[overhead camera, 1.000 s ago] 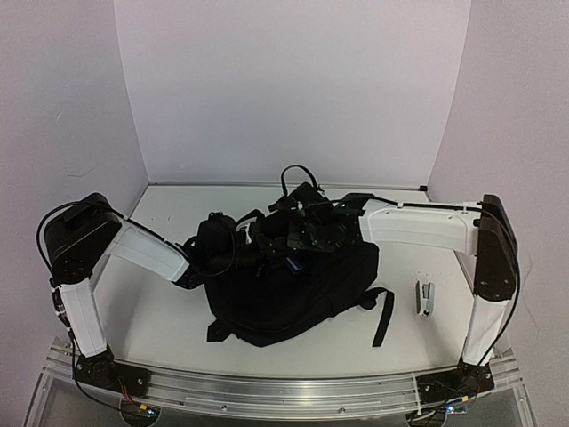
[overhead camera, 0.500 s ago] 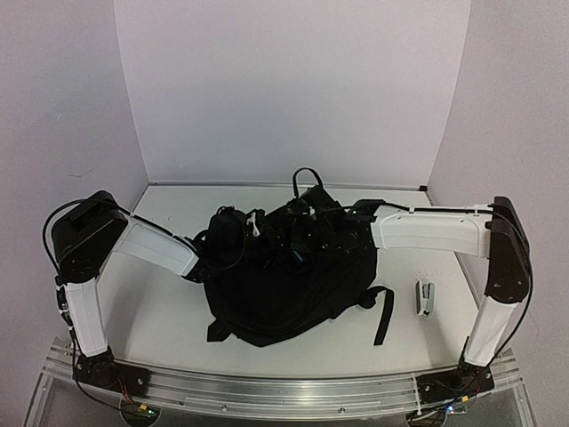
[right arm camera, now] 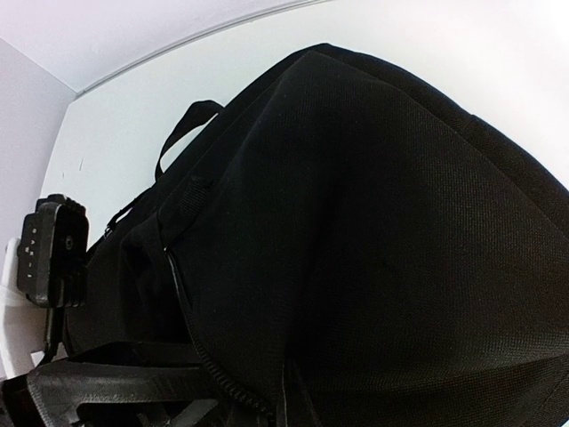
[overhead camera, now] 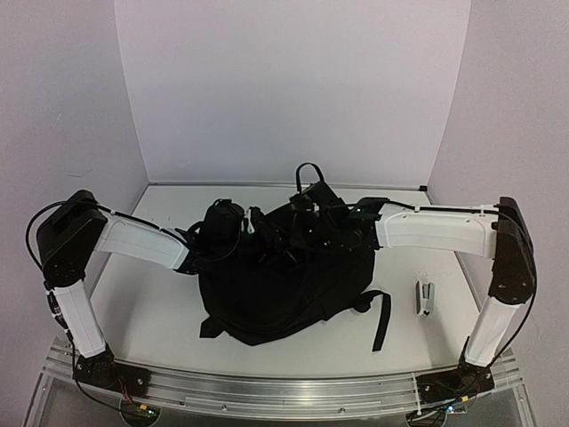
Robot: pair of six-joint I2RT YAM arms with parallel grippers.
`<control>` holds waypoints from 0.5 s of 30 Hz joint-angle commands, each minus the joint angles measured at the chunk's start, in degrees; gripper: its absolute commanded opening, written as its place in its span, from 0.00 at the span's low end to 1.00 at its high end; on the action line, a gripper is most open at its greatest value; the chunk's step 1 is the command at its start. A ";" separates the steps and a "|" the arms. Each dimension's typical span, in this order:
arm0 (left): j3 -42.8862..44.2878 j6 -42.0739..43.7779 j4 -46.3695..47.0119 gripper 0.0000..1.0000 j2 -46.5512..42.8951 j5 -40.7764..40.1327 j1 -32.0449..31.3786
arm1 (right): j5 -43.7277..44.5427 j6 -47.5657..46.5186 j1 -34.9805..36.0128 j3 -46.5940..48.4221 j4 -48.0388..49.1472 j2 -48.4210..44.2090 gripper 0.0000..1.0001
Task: Pack the student bag
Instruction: Place the personal item in the student bag.
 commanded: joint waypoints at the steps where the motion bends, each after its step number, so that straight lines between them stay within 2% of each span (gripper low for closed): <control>1: -0.52 1.25 -7.07 0.59 -3.90 0.30 -1.29 | -0.44 0.54 0.59 0.48 2.49 -2.43 0.00; 3: -0.10 1.71 -9.84 0.60 -4.56 -0.60 -1.82 | -0.28 0.49 0.62 0.43 2.49 -2.56 0.00; 7: 0.16 2.58 -12.89 0.51 -5.19 -1.99 -2.38 | -0.27 0.46 0.59 0.47 2.48 -2.69 0.00; 15: 2.00 2.41 -8.71 0.20 -1.08 -0.63 -2.38 | -0.61 0.31 0.56 0.37 2.48 -2.77 0.00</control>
